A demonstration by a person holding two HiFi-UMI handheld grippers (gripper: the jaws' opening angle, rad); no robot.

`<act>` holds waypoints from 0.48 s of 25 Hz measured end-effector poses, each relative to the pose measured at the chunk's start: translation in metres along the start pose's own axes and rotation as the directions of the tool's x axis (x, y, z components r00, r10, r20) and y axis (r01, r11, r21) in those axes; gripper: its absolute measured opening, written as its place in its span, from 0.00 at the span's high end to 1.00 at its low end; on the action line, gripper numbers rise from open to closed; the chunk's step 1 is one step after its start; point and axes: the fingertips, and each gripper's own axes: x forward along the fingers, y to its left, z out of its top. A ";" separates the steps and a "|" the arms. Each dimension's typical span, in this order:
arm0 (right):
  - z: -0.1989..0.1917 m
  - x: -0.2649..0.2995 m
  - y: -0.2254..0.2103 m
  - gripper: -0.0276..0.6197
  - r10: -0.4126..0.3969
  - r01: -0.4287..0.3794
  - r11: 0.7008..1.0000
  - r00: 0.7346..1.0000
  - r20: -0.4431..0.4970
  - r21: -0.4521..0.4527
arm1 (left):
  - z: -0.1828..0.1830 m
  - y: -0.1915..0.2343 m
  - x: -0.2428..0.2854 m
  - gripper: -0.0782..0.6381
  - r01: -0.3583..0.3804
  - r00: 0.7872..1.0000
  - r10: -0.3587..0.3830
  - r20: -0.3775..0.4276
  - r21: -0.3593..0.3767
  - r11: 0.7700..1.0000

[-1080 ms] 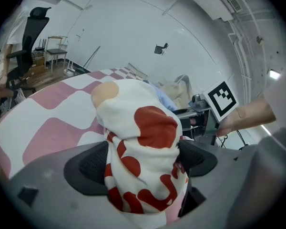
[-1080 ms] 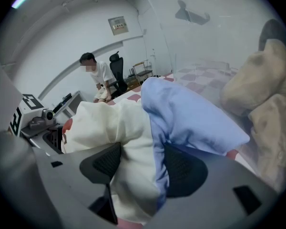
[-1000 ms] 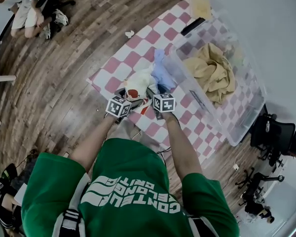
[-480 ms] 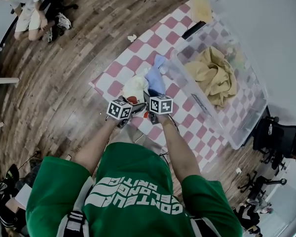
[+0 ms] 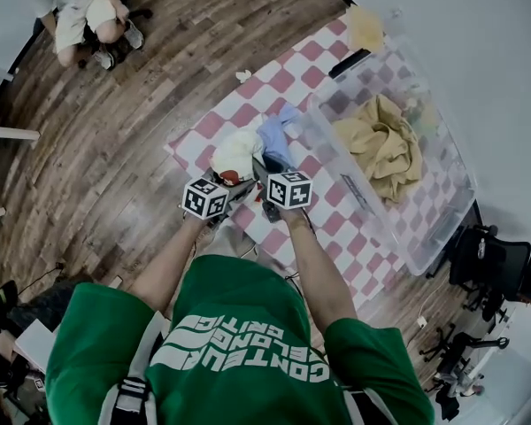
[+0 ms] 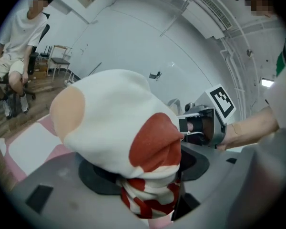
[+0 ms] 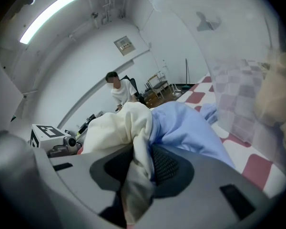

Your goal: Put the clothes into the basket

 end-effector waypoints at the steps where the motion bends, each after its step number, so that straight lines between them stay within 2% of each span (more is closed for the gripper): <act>1: 0.009 -0.003 0.005 0.79 0.010 -0.010 1.000 1.000 0.017 -0.014 | 0.008 -0.003 -0.004 0.46 -0.005 1.000 0.005 0.021 0.016 1.000; 7: 0.058 -0.025 0.038 0.79 0.052 -0.039 0.992 0.992 0.115 -0.117 | 0.056 -0.019 -0.028 0.48 -0.042 0.992 0.029 0.125 0.104 0.994; 12: 0.101 -0.050 0.067 0.79 0.096 -0.055 0.978 0.975 0.201 -0.200 | 0.098 -0.041 -0.049 0.49 -0.078 0.974 0.034 0.226 0.186 0.979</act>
